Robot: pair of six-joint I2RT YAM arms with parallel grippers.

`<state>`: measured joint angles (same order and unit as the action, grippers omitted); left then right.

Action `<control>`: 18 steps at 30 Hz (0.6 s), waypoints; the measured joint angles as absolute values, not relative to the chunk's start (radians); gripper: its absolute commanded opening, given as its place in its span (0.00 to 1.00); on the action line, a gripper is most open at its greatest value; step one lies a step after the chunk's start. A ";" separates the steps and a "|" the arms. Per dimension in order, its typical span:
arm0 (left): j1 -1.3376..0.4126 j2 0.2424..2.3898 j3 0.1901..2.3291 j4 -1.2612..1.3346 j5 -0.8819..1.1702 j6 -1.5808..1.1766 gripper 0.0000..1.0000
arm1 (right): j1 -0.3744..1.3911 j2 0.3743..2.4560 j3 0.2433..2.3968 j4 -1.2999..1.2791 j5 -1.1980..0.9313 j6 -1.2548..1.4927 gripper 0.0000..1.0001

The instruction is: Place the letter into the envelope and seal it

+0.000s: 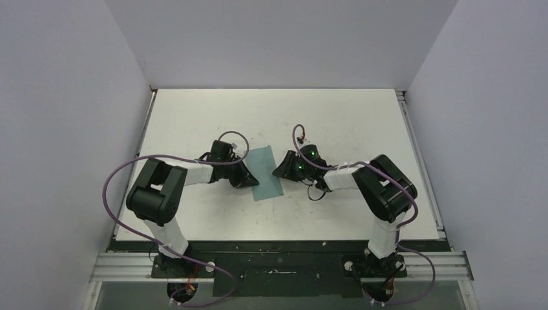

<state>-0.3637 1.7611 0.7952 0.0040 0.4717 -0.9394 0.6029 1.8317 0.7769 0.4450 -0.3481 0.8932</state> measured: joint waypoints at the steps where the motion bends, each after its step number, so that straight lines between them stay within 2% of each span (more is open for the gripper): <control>1: -0.364 1.761 0.794 0.004 0.476 -0.941 0.04 | 0.604 1.840 0.799 0.429 -0.342 0.876 0.27; 5: -0.363 1.761 0.790 0.014 0.494 -0.957 0.04 | 0.620 1.856 0.886 0.305 -0.299 0.793 0.28; 12: -0.295 1.702 0.790 0.071 0.533 -1.001 0.04 | 0.731 1.885 1.059 0.043 -0.112 0.558 0.38; 18: -0.213 1.689 0.846 0.145 0.556 -1.038 0.05 | 0.831 1.930 1.129 -0.010 0.092 0.354 0.45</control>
<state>-0.2127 1.6890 0.8459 0.1452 0.5556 -1.0378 0.8314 1.9301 1.1294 -0.0101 0.0921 0.3538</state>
